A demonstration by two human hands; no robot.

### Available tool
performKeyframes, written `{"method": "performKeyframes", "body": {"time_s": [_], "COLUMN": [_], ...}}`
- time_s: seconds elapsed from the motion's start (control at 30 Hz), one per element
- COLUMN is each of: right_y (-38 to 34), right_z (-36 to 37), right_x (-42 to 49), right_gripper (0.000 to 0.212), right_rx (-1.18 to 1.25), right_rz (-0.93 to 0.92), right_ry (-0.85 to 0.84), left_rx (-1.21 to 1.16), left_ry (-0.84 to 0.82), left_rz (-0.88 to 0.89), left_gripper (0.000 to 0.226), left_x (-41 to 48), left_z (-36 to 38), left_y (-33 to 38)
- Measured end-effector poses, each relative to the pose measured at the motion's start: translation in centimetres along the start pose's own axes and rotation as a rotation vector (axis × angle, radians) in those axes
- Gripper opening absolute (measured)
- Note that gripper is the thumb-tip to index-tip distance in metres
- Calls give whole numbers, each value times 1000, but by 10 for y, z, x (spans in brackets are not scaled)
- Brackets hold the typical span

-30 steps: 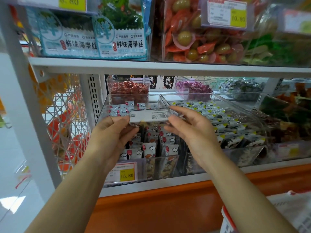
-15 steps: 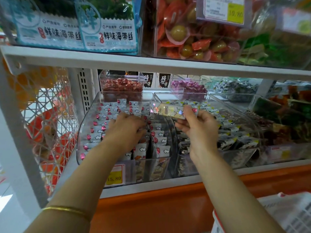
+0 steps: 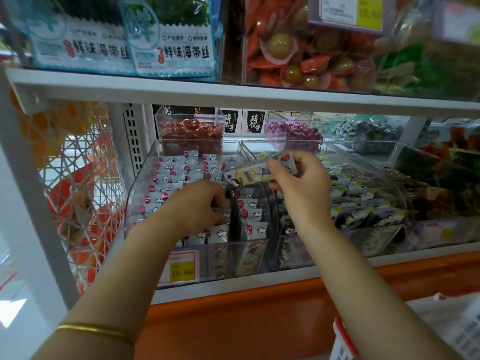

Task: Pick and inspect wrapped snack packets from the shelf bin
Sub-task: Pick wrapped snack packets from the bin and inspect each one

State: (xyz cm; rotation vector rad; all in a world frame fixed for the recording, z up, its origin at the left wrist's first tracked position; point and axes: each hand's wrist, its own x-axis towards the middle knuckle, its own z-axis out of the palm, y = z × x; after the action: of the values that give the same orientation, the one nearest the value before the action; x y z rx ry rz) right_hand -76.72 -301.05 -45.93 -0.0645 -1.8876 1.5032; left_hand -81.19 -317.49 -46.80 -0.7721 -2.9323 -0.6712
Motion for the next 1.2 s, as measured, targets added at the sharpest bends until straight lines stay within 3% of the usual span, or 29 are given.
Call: {"method": "performKeyframes", "body": {"time_s": [0.3,0.43,0.6,0.73,0.93,1.2], "right_y": [-2,-1,0,-1,-5,-11], "right_z": [33,48,60,62,71,69], "right_x": [13,24,30,31,28,42], "right_gripper": [30,39,19,29,37,46], "right_rx": [-499,-682,-959,-1125,-1145,-1015], "right_rz": [-303,-317,-388,-358,-302,-300], "right_ry": [-319,-507,-754,-912,-1068,-914], "left_rx": [-70,-26,39,-36,-79,-168], "left_ry": [98,144,129,182,285,336], "left_rz": [16,26,14,-18,-41,-105], "left_gripper": [28,15,6,5,8,21], "left_x": [-8,-11,-18,-23,-26,-28], "left_z": [-4,-5,-8,-12,-13,-15], "left_y": [-7,-5,-1,-7,-14,-19]}}
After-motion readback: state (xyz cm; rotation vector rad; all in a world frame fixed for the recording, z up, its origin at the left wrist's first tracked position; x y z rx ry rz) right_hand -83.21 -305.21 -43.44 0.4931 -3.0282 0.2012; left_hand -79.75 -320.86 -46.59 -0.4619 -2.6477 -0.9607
